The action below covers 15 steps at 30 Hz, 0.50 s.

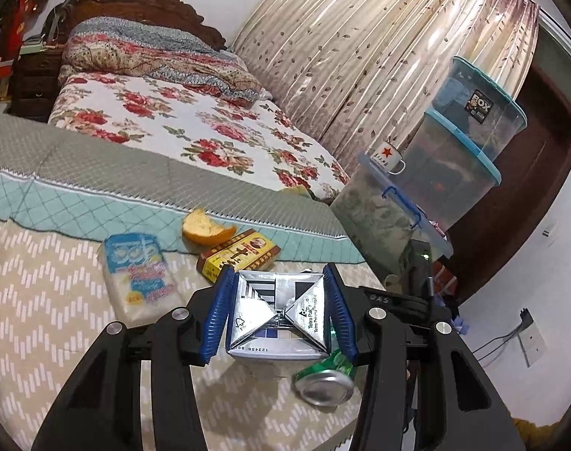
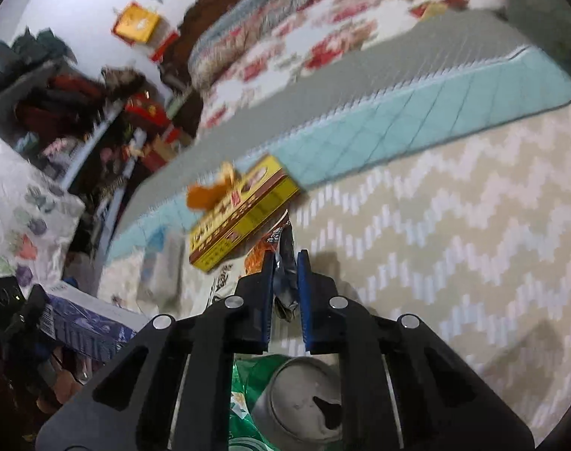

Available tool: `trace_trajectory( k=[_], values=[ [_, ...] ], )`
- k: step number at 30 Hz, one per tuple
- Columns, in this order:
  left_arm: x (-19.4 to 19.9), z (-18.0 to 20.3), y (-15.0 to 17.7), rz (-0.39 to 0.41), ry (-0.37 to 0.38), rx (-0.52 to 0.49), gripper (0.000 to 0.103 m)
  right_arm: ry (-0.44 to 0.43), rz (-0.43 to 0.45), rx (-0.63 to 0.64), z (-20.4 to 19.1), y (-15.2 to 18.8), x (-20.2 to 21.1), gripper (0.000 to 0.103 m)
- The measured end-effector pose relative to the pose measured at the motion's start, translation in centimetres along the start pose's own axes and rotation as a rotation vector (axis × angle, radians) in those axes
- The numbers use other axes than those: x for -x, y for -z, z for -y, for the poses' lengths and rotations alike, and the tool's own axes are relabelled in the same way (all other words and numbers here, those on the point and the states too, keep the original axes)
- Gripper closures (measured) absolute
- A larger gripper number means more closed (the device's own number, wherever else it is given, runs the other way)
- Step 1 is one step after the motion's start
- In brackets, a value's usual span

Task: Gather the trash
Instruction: 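Grasp the white milk carton with the left gripper while the right grasps the green can, then carry the milk carton and chip wrapper to the beige bin and open both grippers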

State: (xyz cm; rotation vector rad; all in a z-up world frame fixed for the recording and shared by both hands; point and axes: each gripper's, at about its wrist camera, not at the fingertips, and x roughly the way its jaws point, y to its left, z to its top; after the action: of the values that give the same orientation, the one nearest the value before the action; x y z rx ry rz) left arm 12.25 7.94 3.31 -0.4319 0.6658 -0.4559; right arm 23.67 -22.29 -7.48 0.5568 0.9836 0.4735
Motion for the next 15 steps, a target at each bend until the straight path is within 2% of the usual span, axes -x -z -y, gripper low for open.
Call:
trace_trajectory(
  k=[6,11,15],
  values=[
    [-1.4,4.1,-2.0,0.011,0.032,-0.051,0.057,-0.023,0.13,-0.085,3.4,-0.3,5.4,0.089],
    [-4.7,8.7,-2.4,-0.029,0.074,-0.122,0.057,0.073,0.222,-0.12,7.1,0.5,10.3,0.089],
    [-8.8,13.0,-2.1,-0.095,0.127,-0.159,0.057,0.105,0.315,-0.203,11.8,1.7,15.1,0.089]
  ],
)
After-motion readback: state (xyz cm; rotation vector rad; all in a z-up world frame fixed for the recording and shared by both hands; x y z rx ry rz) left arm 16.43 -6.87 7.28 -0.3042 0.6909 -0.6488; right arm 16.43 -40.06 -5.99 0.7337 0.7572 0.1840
